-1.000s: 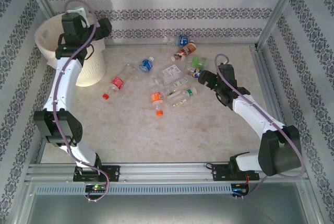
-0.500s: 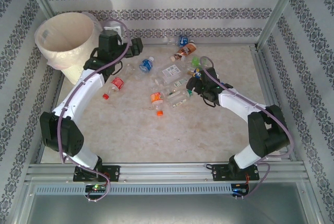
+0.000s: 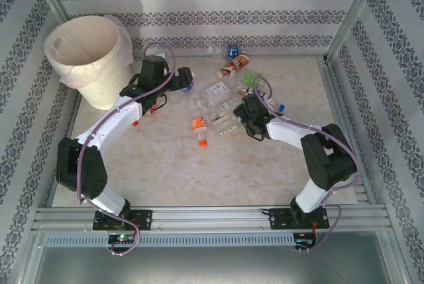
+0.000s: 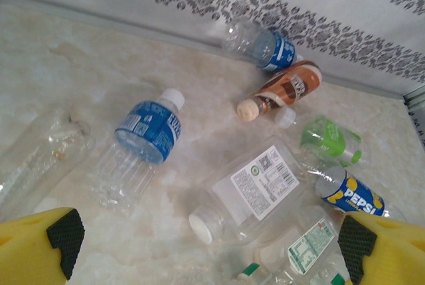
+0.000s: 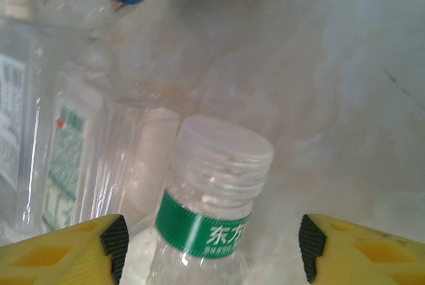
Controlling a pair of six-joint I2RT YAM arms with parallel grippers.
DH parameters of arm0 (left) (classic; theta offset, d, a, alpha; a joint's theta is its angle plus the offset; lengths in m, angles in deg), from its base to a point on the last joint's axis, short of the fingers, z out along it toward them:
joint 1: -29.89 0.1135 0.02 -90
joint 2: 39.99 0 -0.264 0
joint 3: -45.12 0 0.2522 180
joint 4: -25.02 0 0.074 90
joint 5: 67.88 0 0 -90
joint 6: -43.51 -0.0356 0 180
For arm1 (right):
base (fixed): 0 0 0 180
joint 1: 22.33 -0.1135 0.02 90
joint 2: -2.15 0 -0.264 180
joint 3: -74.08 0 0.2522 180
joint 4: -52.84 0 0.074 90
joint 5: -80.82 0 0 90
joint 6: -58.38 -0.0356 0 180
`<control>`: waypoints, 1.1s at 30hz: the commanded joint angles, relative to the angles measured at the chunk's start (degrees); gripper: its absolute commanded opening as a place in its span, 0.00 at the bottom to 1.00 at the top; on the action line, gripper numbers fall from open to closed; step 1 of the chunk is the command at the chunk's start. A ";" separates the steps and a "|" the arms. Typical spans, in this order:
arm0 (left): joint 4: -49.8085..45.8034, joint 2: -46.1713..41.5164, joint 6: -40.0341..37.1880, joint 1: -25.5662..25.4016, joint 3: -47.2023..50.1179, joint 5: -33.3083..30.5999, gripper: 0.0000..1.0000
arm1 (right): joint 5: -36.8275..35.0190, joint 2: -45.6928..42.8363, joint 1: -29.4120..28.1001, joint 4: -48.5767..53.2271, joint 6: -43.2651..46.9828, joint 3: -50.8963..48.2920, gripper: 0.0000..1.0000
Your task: Put the plastic bottles in the bin
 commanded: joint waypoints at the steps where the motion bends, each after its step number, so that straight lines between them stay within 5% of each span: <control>1: 1.80 0.00 2.46 -0.93 0.26 -0.24 1.00 | -2.65 2.62 -0.21 -4.95 -6.96 0.56 0.68; 13: 2.17 0.53 1.26 -1.18 0.97 2.16 1.00 | -0.63 9.46 -0.12 -8.91 -10.16 2.17 0.61; 21: 3.09 1.74 -4.38 -2.00 -0.08 10.52 1.00 | -0.53 8.78 -0.03 -11.57 -8.65 0.27 0.44; 33: 4.18 2.86 -8.62 -2.92 1.13 15.91 1.00 | 2.60 1.52 1.09 -15.78 3.22 -5.05 0.30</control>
